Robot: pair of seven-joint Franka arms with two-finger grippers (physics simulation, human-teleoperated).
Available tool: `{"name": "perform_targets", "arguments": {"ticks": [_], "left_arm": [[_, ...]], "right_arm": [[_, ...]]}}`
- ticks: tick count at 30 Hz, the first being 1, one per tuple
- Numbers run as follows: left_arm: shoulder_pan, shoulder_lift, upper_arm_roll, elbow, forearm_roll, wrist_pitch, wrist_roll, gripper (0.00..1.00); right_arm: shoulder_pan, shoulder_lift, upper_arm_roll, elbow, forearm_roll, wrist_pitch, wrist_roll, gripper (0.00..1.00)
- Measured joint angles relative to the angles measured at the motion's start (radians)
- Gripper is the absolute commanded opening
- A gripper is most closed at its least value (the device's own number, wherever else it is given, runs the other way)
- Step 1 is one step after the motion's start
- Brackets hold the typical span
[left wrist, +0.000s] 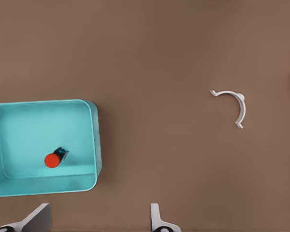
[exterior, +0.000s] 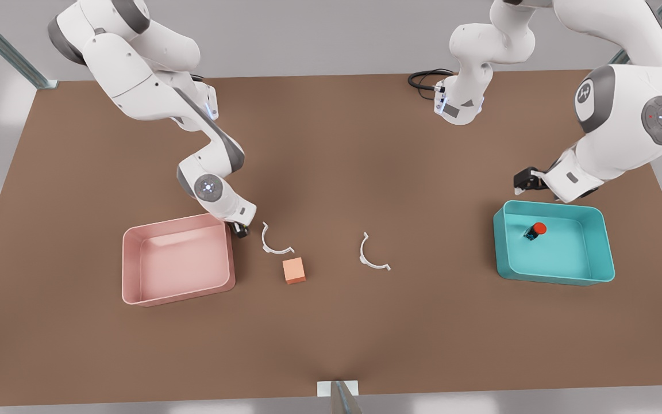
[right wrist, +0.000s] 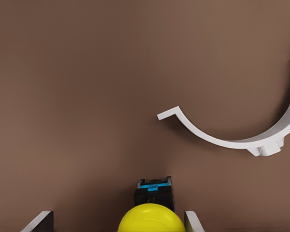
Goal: Place the red button in the blue storage box with the left arm, and place the yellow button in the pink storage box with the right arm
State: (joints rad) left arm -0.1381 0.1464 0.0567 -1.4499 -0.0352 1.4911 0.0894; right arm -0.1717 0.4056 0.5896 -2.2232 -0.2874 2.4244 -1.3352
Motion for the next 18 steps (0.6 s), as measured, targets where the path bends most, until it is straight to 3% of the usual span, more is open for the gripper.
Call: {"name": "perform_targets", "arguments": {"ticks": [18], "left_arm": [[-0.001,-0.008,0.0,0.004,0.002,-0.005,-0.071,1.0]], "right_arm": [[0.027,0.028,-0.043,0.0,0.0,0.023,0.039,1.0]]}}
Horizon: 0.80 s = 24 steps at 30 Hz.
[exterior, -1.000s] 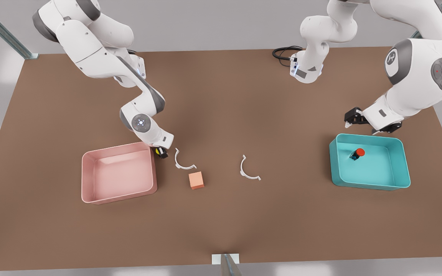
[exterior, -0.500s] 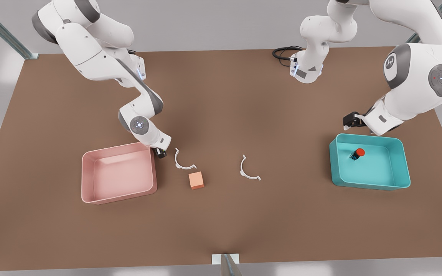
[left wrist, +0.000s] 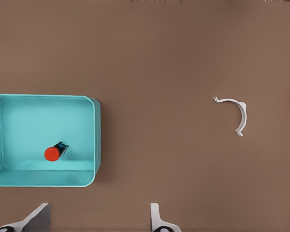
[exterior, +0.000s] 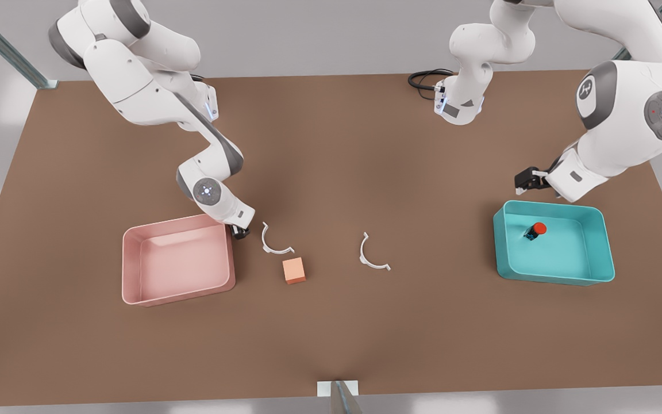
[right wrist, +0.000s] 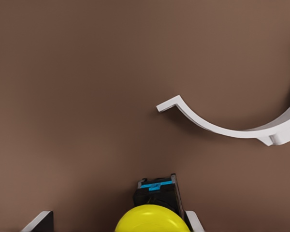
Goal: Place the red button in the blue storage box with the left arm, and place the yellow button in the pink storage box with the right arm
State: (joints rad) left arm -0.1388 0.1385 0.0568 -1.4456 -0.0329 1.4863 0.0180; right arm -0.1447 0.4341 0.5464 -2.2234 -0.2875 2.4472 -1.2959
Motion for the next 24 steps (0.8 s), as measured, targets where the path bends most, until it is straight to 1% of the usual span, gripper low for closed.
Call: {"name": "perform_targets", "arguments": {"ticks": [2,3,4,5,7,12,14,16,20,24], "left_arm": [[0.0,0.001,0.001,0.0,0.001,0.001,-0.004,1.0],[0.001,0.001,0.001,0.0,0.001,0.001,-0.006,1.0],[0.001,0.001,0.0,0.0,0.001,0.001,-0.007,1.0],[0.001,0.001,0.0,0.0,0.001,0.001,-0.009,1.0],[0.0,0.001,-0.001,0.0,0.001,0.001,-0.012,1.0],[0.0,-0.007,0.0,0.0,0.001,-0.008,-0.019,1.0],[0.001,-0.008,0.0,0.0,0.0,-0.013,-0.021,1.0],[0.001,-0.008,0.0,0.006,0.0,-0.023,-0.024,1.0],[0.0,-0.01,-0.002,0.009,-0.001,-0.039,-0.027,1.0],[0.001,-0.019,-0.001,0.009,0.0,-0.046,-0.03,1.0]], "right_arm": [[0.013,0.004,-0.014,0.001,0.0,0.002,0.003,1.0],[0.015,0.006,-0.017,0.002,0.0,0.002,0.006,0.9],[0.016,0.009,-0.019,0.003,0.0,0.002,0.008,0.59],[0.017,0.01,-0.02,0.004,0.001,0.002,0.011,0.39],[0.016,0.011,-0.02,0.005,0.002,0.001,0.015,0.31],[0.015,0.01,-0.02,0.01,0.006,-0.004,0.024,0.3],[0.016,0.008,-0.02,0.016,0.007,-0.007,0.026,0.27],[0.018,-0.014,-0.017,0.023,0.01,-0.016,0.029,0.27],[0.013,-0.104,-0.007,0.033,0.033,-0.051,0.036,0.27],[0.013,-0.237,0.007,0.07,0.118,-0.116,0.043,0.28]]}}
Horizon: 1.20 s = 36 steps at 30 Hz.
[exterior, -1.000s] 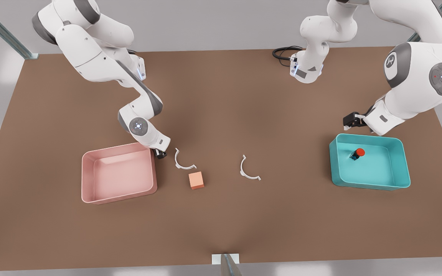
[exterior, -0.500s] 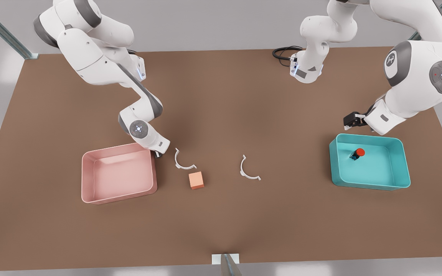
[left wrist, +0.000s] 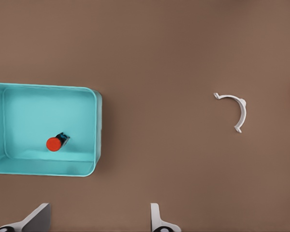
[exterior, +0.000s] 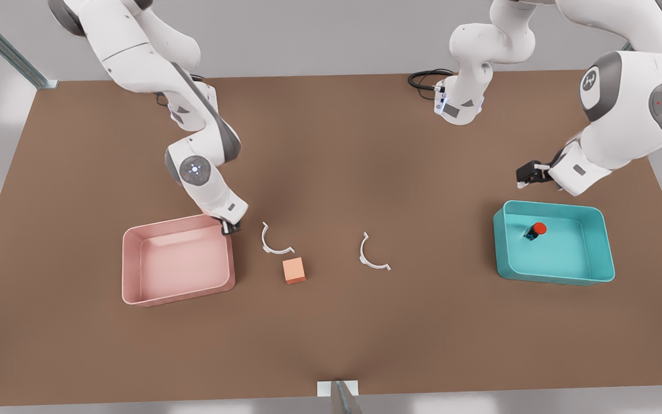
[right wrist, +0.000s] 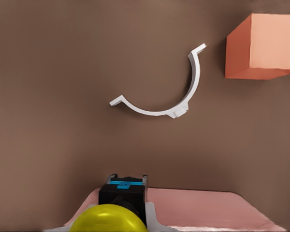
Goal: Place the red button in the blue storage box with the left arm, and place the yellow button in the pink storage box with the right arm
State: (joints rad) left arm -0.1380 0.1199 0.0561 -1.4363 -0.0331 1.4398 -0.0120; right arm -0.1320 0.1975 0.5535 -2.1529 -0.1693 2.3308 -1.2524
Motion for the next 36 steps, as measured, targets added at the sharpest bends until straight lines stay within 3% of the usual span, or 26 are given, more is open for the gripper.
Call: {"name": "perform_targets", "arguments": {"ticks": [9,16,21,22,23,30,36], "left_arm": [[-0.033,0.012,-0.012,0.006,0.003,-0.005,-0.007,1.0],[-0.074,0.039,-0.013,0.039,-0.07,-0.047,-0.029,1.0],[-0.081,0.038,-0.014,0.066,-0.038,-0.056,-0.038,1.0],[-0.081,0.038,-0.015,0.067,-0.034,-0.057,-0.039,1.0],[-0.081,0.039,-0.015,0.067,-0.032,-0.057,-0.041,1.0],[-0.081,0.039,-0.015,0.067,-0.024,-0.06,-0.05,1.0],[-0.097,0.039,-0.015,0.077,-0.022,-0.062,-0.056,1.0]], "right_arm": [[-0.141,-0.176,-0.007,-0.006,0.078,-0.14,0.082,0.32],[-0.287,-0.104,-0.009,-0.057,0.082,-0.166,0.148,0.34],[-0.318,-0.003,-0.014,0.035,0.072,-0.168,0.183,0.35],[-0.321,0.007,-0.014,0.041,0.069,-0.168,0.189,0.52],[-0.323,0.012,-0.014,0.045,0.064,-0.167,0.197,0.98],[-0.331,0.044,-0.014,0.127,0.049,-0.18,0.243,1.0],[-0.327,0.035,-0.005,0.428,0.046,-0.402,0.351,1.0]]}}
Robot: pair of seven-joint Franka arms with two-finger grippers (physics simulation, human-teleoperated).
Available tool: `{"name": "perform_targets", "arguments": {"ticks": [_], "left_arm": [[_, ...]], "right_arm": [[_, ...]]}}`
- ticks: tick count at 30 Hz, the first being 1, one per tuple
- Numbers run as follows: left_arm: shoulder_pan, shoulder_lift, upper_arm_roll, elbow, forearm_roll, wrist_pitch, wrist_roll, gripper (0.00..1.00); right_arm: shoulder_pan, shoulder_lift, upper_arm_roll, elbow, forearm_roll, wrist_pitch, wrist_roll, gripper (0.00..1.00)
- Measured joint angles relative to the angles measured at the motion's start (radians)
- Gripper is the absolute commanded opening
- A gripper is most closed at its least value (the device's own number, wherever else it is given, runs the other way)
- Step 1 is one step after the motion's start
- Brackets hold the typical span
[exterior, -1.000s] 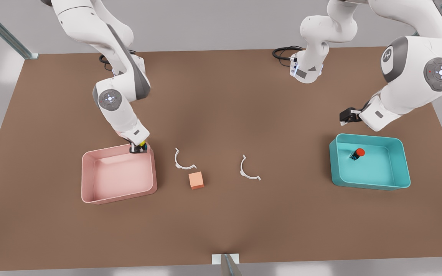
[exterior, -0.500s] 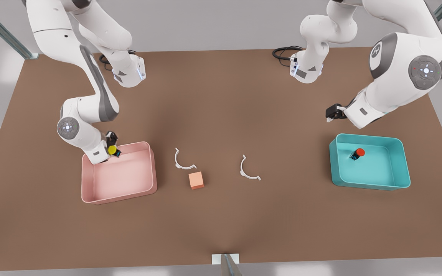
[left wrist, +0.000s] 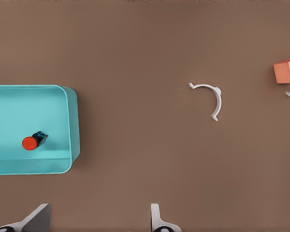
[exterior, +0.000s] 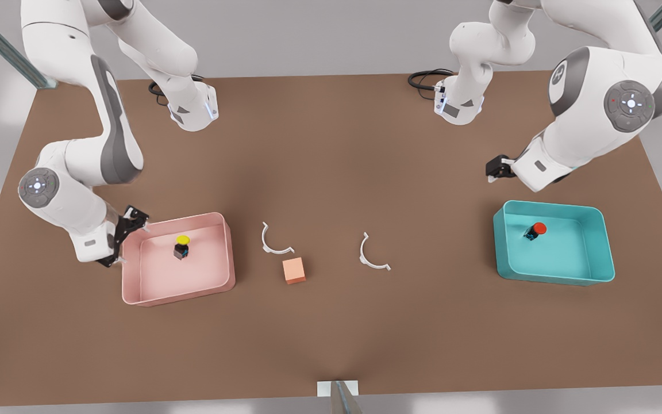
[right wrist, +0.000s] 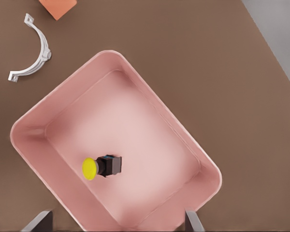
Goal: Place the red button in the blue storage box with the left arm, and place the yellow button in the pink storage box with the right arm
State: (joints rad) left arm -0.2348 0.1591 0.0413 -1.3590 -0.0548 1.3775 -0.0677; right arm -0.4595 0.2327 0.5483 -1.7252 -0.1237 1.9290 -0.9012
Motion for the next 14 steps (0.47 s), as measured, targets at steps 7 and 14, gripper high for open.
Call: {"name": "perform_targets", "arguments": {"ticks": [7,14], "left_arm": [[0.003,0.001,0.0,0.01,0.001,-0.001,-0.005,1.0],[-0.006,0.002,0.001,0.01,0.021,-0.001,-0.009,1.0]], "right_arm": [[0.165,-0.035,-0.161,0.141,-0.009,-0.188,0.194,1.0],[0.227,-0.138,-0.402,0.199,0.071,-0.321,0.408,1.0]]}}
